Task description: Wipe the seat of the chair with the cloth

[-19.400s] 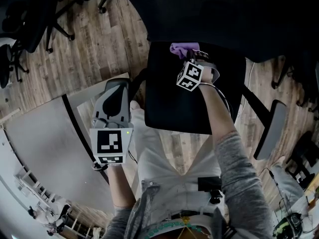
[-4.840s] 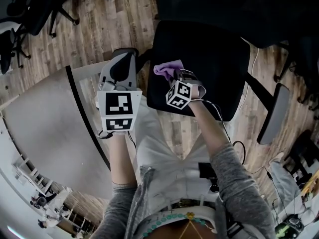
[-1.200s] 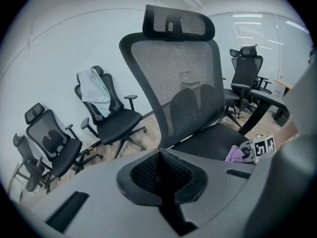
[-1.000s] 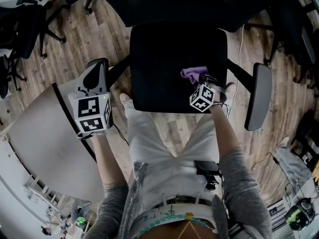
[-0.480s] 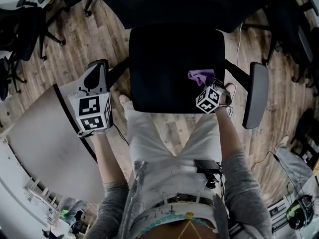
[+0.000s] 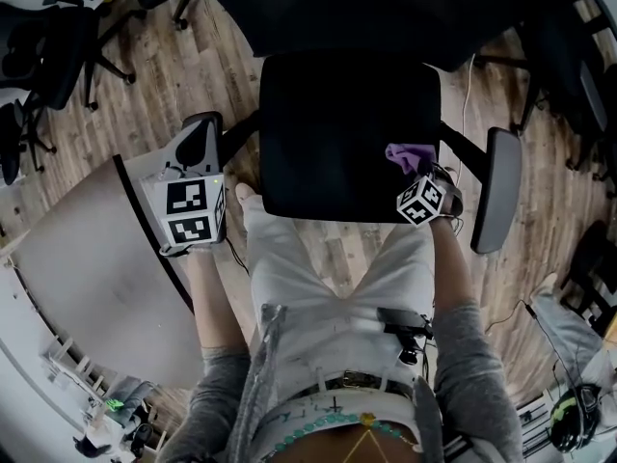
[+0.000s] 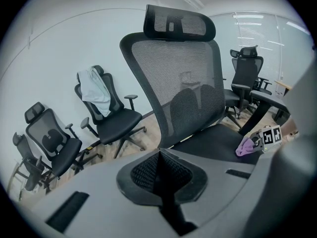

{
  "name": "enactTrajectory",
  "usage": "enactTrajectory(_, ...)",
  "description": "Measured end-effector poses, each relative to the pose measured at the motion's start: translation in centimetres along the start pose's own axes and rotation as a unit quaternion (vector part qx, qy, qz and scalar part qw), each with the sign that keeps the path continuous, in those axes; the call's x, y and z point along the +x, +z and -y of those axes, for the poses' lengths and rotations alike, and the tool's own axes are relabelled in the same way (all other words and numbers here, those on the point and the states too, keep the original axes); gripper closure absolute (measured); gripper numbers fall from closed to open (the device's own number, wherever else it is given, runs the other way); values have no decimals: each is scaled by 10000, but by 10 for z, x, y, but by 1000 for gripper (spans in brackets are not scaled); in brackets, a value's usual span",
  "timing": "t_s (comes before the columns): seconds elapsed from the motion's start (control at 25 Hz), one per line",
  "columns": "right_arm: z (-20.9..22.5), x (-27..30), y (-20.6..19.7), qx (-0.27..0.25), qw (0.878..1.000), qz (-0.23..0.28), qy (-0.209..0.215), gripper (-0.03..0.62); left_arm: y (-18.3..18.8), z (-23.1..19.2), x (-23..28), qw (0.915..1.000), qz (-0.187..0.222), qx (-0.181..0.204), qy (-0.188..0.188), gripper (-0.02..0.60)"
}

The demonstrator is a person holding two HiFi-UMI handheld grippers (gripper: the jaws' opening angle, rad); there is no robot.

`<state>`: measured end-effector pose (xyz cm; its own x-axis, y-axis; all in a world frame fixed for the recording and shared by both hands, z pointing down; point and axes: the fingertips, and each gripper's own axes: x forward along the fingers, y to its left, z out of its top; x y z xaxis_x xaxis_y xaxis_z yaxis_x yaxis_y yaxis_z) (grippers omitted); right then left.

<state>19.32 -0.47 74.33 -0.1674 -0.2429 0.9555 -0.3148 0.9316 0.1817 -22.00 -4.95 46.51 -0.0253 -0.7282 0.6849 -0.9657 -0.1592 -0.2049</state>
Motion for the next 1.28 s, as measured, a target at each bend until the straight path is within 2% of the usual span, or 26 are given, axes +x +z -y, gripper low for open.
enactTrajectory(0.2,5,-2,-7,209,9998,-38,-7,546,-1,-1,2,10000,-5,-4,-9,574)
enactTrajectory(0.52,3,4,-5,468,9977,-454,-158,546,-1,-4,1,10000,10,41,14,574)
enactTrajectory(0.68,3,4,-4,507,9971,-554,-125,546,-1,-5,0,10000,1,50,43,574)
enactTrajectory(0.88,0,-3,0,440,9962,-670,-342,546,-3,-6,1,10000,-8,63,8,574)
enactTrajectory(1.0,-4,-19,29,330,9985,-177,-407,546,-4,-9,-3,10000,-20,57,23,574)
enactTrajectory(1.12,-21,-41,75,-17,9982,568,-176,546,-4,-8,-1,10000,18,21,40,574)
enactTrajectory(1.28,-78,-63,151,-870,9859,1399,296,546,-5,-5,-3,10000,-11,62,19,574)
